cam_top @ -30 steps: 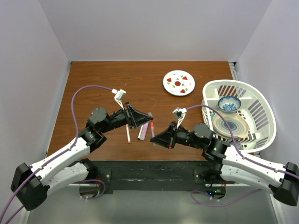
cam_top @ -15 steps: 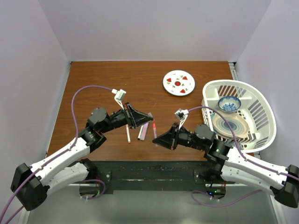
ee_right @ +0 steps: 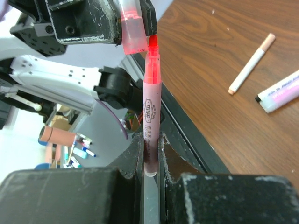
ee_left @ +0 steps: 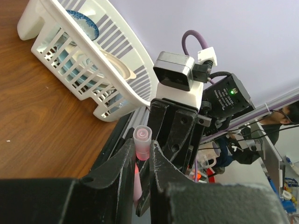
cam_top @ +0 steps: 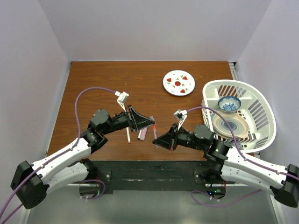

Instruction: Insert the pens into the pen caps

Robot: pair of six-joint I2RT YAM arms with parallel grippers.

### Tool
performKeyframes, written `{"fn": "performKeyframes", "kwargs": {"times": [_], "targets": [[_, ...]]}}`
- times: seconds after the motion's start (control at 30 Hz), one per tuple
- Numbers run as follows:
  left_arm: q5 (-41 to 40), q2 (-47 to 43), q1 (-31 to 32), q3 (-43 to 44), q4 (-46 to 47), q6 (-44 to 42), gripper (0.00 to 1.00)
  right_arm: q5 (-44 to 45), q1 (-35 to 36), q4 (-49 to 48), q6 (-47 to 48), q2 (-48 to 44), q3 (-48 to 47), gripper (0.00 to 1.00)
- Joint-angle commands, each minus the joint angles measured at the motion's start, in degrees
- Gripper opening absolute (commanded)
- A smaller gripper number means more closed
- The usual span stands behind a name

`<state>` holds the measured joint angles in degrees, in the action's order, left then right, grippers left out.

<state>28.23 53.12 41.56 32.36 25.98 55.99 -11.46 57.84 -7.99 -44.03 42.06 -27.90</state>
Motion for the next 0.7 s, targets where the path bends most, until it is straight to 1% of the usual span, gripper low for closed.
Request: {"fn": "performKeyframes", "kwargs": {"times": [0.0,0.27,0.37,0.4,0.43,0.53,0.67], "targets": [[0.51,1.19,1.24,-0.72,2.94,0.09,0.00,1.35,0.25,-1.33,0.96,-0.14,-1.63,0.00],[-0.45,0.49,1.42,0.33,1.45,-0.96,0.00,1.53,0.25,0.17,0.97,-1.46,-1.28,0.00],[-1.50,0.32,1.42,2.70,-2.06,-2.81,0.00,1.71,0.25,0.87,0.96,-2.24,-0.84,0.00],[-2.21,0.14,1.33,4.36,-5.38,-3.51,0.00,1.71,0.25,1.30,1.14,-2.34,-0.58,0.00],[-2.82,-0.04,1.42,4.99,-6.63,-4.65,0.00,1.80,0.25,1.48,1.23,-2.51,-0.58,0.00],[-3.71,-0.48,1.33,6.22,-8.31,-5.01,0.00,1.62,0.34,1.84,1.14,-2.95,-0.31,0.00],[-3.36,-0.21,1.33,6.67,-8.05,-4.31,0.00,1.45,0.25,1.84,1.23,-3.13,-0.66,0.00]]}}
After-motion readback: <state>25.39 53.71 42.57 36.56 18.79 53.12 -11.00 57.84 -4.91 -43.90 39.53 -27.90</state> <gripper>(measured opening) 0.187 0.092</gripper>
